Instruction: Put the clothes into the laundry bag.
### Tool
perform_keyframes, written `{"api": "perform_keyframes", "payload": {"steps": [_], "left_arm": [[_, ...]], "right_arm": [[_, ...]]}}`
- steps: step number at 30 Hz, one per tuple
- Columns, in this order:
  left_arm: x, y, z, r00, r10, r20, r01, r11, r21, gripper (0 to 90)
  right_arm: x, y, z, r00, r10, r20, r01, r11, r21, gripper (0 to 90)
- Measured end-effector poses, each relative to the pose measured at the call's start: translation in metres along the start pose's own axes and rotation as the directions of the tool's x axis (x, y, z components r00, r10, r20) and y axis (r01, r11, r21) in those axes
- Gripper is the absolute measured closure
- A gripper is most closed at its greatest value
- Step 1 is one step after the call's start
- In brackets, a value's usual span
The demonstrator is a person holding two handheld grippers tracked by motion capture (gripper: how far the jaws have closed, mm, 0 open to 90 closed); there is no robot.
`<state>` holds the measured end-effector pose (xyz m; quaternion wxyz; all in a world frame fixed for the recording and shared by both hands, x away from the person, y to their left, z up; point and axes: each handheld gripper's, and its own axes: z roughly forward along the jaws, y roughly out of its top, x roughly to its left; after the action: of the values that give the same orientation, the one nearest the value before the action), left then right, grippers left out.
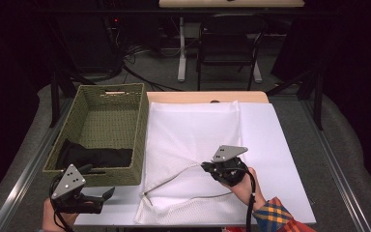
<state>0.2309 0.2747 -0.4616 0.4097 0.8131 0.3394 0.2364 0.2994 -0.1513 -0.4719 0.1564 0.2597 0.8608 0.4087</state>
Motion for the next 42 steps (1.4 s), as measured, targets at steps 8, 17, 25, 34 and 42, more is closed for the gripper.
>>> {"api": "perform_keyframes", "payload": {"steps": [8, 17, 25, 34, 42], "left_arm": [[0.005, 0.010, 0.001, 0.9987, 0.040, 0.030, -0.041, 0.9985, 0.037, 0.0], [0.013, 0.014, 0.001, 0.9976, 0.046, 0.052, -0.050, 0.9960, 0.074, 0.0], [0.023, 0.024, -0.001, 0.9951, 0.081, 0.057, -0.087, 0.9896, 0.115, 0.0], [0.035, 0.036, 0.001, 0.9888, 0.130, 0.073, -0.141, 0.9761, 0.166, 0.0], [0.048, 0.051, 0.004, 0.9764, 0.188, 0.105, -0.207, 0.9564, 0.206, 0.0]], "right_arm": [[0.000, -0.001, 0.001, 1.0000, 0.001, -0.007, -0.001, 1.000, -0.001, 88.3], [-0.001, -0.003, 0.000, 1.0000, 0.007, -0.006, -0.007, 1.000, -0.002, 88.3], [-0.001, -0.003, 0.001, 1.0000, 0.001, -0.010, -0.001, 1.000, 0.011, 88.3], [-0.001, -0.004, 0.002, 1.0000, 0.006, -0.007, -0.006, 1.000, 0.016, 88.3], [-0.002, -0.004, 0.002, 0.9999, 0.009, -0.012, -0.008, 1.000, 0.022, 88.3]]}}
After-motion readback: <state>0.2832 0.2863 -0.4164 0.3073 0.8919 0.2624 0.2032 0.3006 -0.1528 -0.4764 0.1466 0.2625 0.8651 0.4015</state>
